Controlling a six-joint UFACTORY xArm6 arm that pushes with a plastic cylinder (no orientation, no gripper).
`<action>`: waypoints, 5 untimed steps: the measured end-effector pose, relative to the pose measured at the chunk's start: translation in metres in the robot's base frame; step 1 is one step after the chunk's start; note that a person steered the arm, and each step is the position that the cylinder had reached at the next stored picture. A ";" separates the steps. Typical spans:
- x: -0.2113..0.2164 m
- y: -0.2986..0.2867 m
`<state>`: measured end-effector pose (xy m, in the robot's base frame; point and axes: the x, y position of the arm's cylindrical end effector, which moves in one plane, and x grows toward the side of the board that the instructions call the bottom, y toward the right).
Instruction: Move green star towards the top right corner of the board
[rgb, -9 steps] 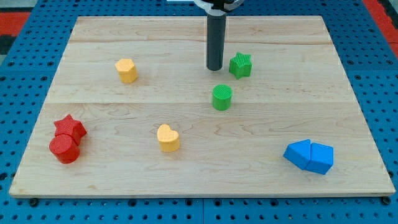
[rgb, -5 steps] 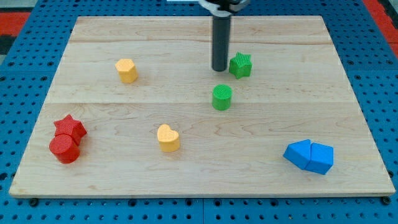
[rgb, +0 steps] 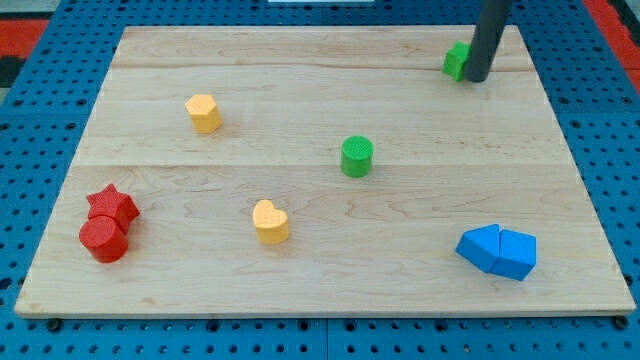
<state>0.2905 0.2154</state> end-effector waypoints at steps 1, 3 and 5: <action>-0.006 0.008; -0.007 -0.011; 0.108 -0.055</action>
